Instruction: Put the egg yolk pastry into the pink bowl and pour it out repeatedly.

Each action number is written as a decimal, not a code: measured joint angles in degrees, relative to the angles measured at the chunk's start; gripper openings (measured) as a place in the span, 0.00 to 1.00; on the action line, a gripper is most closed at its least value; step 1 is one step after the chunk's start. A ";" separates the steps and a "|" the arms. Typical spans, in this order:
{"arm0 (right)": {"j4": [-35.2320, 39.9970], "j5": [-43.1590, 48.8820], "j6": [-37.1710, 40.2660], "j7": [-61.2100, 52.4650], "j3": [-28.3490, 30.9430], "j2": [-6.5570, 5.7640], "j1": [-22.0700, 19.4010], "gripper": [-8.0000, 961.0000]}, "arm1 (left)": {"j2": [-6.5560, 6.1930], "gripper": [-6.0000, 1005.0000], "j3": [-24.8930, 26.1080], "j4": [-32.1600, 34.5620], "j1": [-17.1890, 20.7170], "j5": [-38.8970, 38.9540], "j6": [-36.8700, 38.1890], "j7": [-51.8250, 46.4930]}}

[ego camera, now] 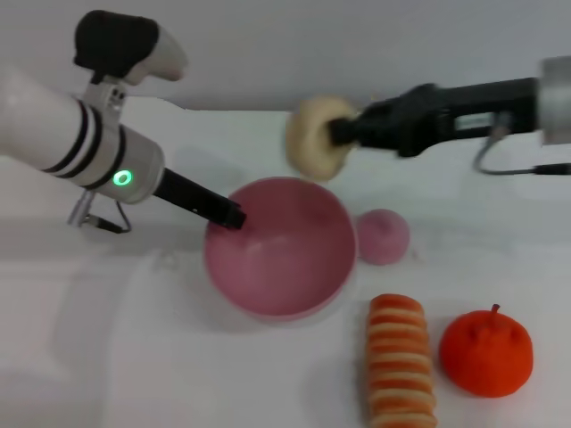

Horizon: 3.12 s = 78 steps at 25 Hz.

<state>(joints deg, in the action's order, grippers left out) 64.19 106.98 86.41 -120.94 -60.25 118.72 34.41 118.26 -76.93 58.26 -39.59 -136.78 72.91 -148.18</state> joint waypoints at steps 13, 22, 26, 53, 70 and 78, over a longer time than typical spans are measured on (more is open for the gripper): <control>-1.61 9.72 -6.93 -0.42 -16.26 0.26 3.71 0.15 | 0.06 0.01 -0.01 -0.08 -1.47 0.30 -0.42 -0.50; 0.42 9.72 -6.12 -0.51 -13.65 0.28 0.97 0.35 | -0.12 0.01 0.16 -0.08 -1.44 0.29 -1.15 -0.53; 1.02 8.71 -5.86 -1.11 -7.75 0.30 -0.93 0.52 | -0.21 0.01 0.35 0.19 -0.76 0.31 -2.32 -0.20; -18.75 4.78 -3.90 15.75 27.44 -0.33 -15.30 0.57 | -0.17 0.01 -9.02 16.30 27.57 26.36 -32.22 38.85; -19.63 4.72 -5.28 15.88 27.57 -0.18 -15.10 0.57 | -0.07 0.01 -53.68 5.76 29.18 19.65 -103.77 54.83; -19.64 4.72 -5.34 16.40 28.00 -0.15 -14.83 0.57 | 0.45 0.01 -69.55 -12.90 23.30 11.13 -137.31 49.36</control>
<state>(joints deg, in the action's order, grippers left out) 44.55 111.69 81.07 -104.54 -32.25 118.57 19.58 118.71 -146.48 45.36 -16.29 -125.65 -64.40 -98.82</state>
